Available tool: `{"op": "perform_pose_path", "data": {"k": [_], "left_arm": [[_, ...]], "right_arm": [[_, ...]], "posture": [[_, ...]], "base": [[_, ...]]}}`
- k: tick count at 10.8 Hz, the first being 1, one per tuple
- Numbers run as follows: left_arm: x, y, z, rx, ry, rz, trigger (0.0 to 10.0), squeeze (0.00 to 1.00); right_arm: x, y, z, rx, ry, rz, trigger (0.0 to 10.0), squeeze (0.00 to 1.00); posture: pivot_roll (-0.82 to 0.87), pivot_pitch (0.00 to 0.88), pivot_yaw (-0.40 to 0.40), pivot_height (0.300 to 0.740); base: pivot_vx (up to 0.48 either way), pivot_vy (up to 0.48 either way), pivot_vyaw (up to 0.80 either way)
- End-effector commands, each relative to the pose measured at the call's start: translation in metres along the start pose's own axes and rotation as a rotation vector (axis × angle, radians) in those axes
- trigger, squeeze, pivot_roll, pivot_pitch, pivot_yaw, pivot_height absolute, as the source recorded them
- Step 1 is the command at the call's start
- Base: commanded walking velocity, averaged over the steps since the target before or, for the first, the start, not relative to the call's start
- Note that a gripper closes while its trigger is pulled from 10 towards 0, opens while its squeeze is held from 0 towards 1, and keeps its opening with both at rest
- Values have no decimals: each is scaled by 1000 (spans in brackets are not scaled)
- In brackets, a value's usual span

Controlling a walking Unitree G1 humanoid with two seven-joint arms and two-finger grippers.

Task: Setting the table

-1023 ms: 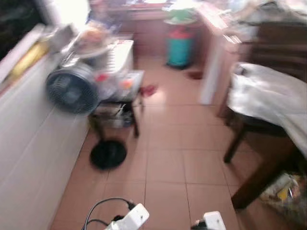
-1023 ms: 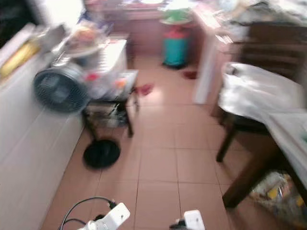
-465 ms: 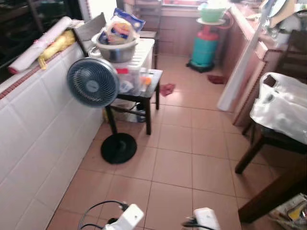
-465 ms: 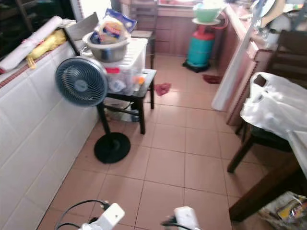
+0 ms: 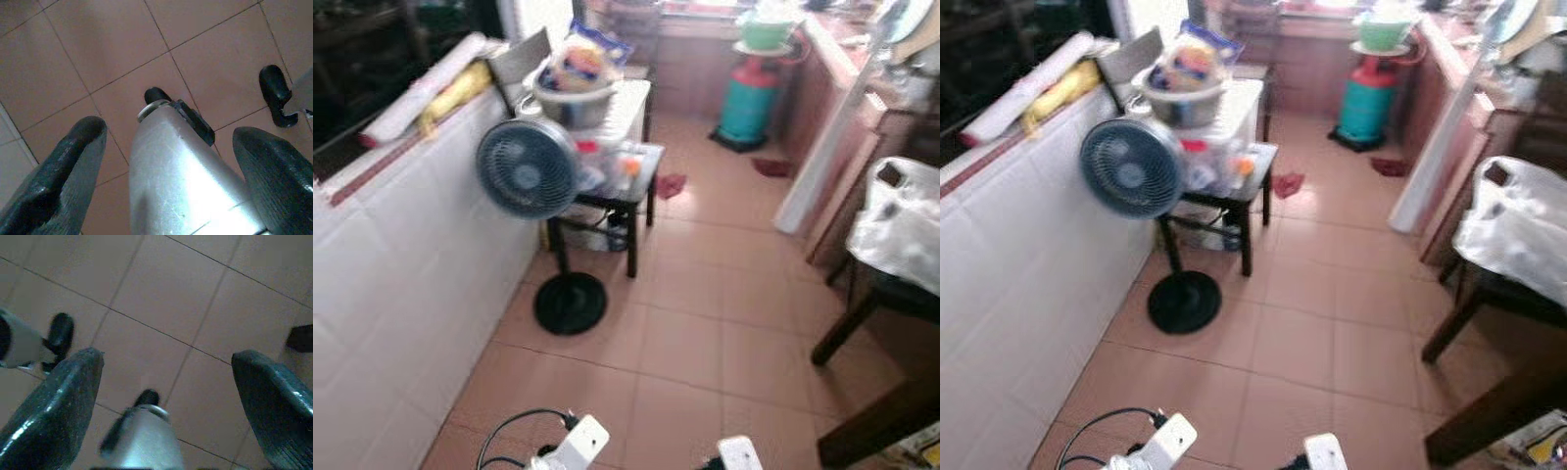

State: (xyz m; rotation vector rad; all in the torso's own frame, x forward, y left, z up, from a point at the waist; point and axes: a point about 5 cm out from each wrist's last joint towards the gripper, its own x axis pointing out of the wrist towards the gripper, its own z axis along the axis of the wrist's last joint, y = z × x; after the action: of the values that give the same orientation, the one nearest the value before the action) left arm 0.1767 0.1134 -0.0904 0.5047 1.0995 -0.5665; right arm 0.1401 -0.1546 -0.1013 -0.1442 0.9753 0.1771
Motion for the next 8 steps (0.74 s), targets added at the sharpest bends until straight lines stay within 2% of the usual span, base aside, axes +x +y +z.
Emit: {"op": "perform_pose_path", "data": {"k": [1,8], "left_arm": [[0,1,-8,17,35,0,10000,0],[-1,3,-7,41,33,-4,10000,0]], "right_arm": [[-2,-1,-7,-8,28,3,10000,0],[-2,-2,-8,-31,45,-10,10000,0]], "posture": [[89,11,-18,740],[81,7,-15,740]], "base": [[0,469,0],[0,471,0]]}}
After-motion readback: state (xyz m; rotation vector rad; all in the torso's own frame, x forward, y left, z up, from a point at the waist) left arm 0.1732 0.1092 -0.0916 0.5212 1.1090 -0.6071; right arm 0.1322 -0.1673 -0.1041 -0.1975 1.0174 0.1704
